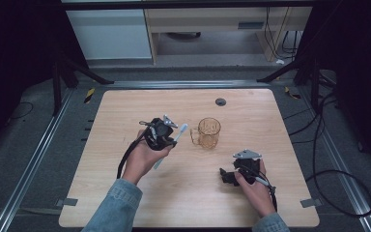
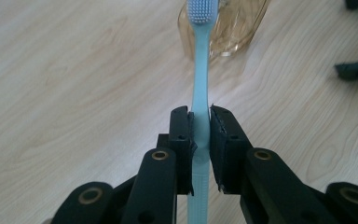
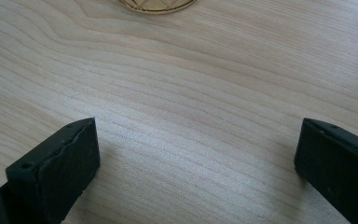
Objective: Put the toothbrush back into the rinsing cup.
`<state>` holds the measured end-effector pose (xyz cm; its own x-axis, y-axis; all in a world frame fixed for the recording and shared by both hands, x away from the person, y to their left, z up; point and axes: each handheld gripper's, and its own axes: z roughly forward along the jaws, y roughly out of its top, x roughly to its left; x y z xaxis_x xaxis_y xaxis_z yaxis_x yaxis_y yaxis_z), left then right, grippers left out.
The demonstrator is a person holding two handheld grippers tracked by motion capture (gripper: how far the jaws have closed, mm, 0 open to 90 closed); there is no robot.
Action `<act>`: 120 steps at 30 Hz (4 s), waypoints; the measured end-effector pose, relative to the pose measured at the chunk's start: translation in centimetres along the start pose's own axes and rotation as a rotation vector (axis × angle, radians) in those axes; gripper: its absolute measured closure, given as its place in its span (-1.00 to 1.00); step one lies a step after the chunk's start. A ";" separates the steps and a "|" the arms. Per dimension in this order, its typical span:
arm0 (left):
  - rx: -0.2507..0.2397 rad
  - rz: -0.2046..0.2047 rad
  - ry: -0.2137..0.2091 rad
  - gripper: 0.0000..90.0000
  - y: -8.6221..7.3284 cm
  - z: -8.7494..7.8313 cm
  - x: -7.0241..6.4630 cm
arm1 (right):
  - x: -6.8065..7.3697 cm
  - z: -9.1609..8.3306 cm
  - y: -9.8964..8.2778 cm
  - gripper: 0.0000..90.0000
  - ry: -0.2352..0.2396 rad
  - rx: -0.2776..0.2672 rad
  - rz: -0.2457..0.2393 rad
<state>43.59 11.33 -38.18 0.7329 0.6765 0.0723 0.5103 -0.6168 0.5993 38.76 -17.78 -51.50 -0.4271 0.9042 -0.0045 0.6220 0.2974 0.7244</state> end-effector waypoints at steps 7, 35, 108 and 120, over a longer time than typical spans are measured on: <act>-0.109 -0.033 0.041 0.75 0.9 -0.5 -1.4 | 0.0 0.0 0.0 -0.99 0.000 0.000 0.000; -0.493 -0.098 0.178 0.75 1.7 -1.2 -3.4 | -0.5 -0.2 -0.2 -0.99 0.030 -0.008 -0.003; -0.863 -0.190 0.165 0.75 2.7 3.3 -2.2 | -0.9 0.0 0.1 -0.99 0.084 0.007 -0.065; -0.848 -0.190 0.180 0.75 2.3 4.6 -1.5 | -0.9 0.0 0.1 -0.99 0.086 0.007 -0.069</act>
<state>45.77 7.00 -40.58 0.5518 0.8339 -0.0069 0.0588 -0.0307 0.9978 39.17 -18.55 -51.42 -0.5236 0.8519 0.0051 0.5935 0.3604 0.7196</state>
